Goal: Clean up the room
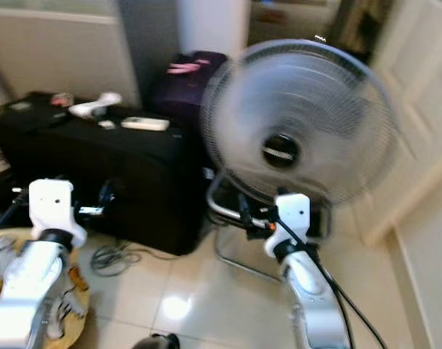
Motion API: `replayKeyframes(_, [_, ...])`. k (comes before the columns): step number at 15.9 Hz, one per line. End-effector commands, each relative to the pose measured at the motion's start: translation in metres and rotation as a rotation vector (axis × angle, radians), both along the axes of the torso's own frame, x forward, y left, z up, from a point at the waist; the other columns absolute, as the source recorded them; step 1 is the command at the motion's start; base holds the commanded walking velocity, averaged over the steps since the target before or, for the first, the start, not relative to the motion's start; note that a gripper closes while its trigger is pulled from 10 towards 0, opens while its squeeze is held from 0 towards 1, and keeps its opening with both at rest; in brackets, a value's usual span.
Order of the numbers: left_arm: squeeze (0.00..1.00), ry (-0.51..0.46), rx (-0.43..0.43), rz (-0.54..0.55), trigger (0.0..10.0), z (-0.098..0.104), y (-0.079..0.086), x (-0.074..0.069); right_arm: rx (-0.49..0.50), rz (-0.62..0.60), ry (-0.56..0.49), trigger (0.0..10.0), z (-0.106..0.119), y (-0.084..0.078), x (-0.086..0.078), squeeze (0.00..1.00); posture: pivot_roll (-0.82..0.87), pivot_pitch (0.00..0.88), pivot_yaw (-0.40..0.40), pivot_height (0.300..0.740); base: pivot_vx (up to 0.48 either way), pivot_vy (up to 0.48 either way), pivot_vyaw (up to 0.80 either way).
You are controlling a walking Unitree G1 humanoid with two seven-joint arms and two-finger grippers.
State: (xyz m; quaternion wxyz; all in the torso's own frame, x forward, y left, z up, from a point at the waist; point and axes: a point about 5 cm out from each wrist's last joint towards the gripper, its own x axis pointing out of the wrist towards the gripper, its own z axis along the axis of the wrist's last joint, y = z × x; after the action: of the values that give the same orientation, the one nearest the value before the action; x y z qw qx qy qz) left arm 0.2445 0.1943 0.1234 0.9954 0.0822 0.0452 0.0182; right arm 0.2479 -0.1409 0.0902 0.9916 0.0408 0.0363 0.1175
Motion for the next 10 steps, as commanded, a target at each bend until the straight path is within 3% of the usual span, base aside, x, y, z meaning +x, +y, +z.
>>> replayKeyframes(1, [0.91,-0.006,-0.021,-0.028,10.0,0.005,-0.005,-0.001,0.01,-0.027,-0.002,10.0,0.004,-0.005,-0.001,1.0,-0.08,0.0,0.016,0.74,0.0,0.0,0.8])
replayKeyframes(2, [0.0,0.022,-0.05,-0.057,10.0,0.004,-0.013,-0.005,0.035,-0.021,0.029,10.0,0.005,-0.004,-0.001,1.0,-0.09,0.0,0.011,0.74,0.0,0.0,0.8])
replayKeyframes(3, [0.0,0.039,-0.053,-0.065,10.0,0.002,-0.018,-0.005,0.027,-0.015,0.043,10.0,0.005,-0.005,-0.001,1.0,-0.09,0.0,0.009,0.74,0.0,0.0,0.8])
replayKeyframes(5, [0.0,0.03,0.053,-0.013,10.0,0.0,-0.018,-0.001,0.002,-0.022,0.069,10.0,0.002,-0.007,-0.003,1.0,-0.09,0.0,0.007,0.74,0.0,0.0,0.8])
replayKeyframes(7, [0.0,0.057,0.056,-0.051,10.0,-0.001,-0.019,0.0,-0.007,-0.021,0.082,10.0,0.001,-0.008,-0.004,1.0,-0.09,0.0,0.01,0.74,0.0,0.0,0.8])
replayKeyframes(10, [0.0,0.059,0.068,-0.054,10.0,0.002,-0.017,-0.001,-0.004,-0.022,0.087,10.0,0.002,-0.008,-0.003,1.0,-0.08,0.0,0.011,0.74,0.0,0.427,0.8])
